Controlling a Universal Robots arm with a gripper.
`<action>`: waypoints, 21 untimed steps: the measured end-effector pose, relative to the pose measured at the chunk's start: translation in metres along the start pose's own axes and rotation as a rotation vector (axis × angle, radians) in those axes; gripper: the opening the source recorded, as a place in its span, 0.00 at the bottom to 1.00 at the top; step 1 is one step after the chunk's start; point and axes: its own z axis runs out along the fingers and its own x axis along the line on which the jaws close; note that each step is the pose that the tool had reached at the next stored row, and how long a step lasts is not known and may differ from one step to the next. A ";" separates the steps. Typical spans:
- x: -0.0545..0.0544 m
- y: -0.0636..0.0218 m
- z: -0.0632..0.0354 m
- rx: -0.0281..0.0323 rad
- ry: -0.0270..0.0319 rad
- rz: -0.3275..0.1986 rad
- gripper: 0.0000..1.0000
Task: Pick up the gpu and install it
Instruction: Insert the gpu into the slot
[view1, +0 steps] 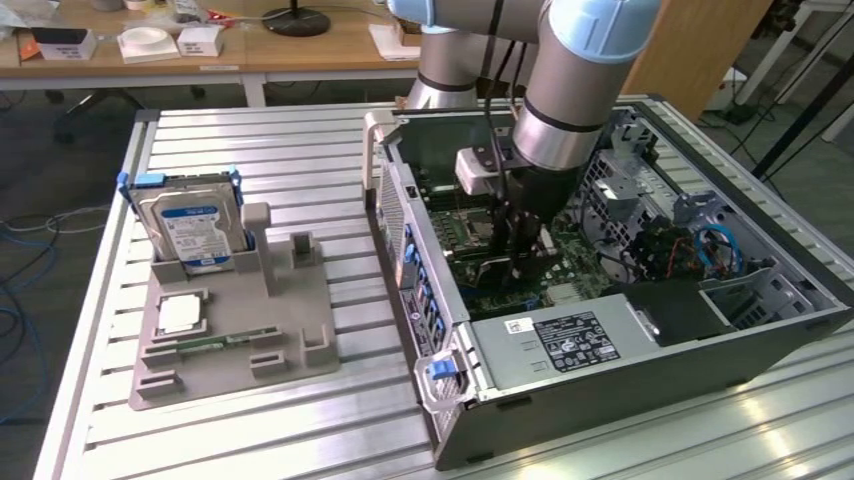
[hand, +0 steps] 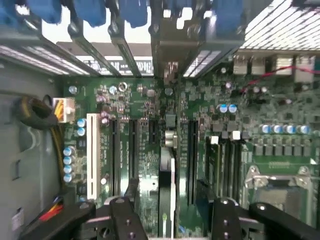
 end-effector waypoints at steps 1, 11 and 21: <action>0.000 0.0001 -0.0081 0.0000 0.0001 0.000 0.57; 0.000 0.0007 -0.0438 0.0000 -0.0006 0.000 0.56; 0.000 0.0007 -0.0438 0.0000 -0.0022 0.000 0.14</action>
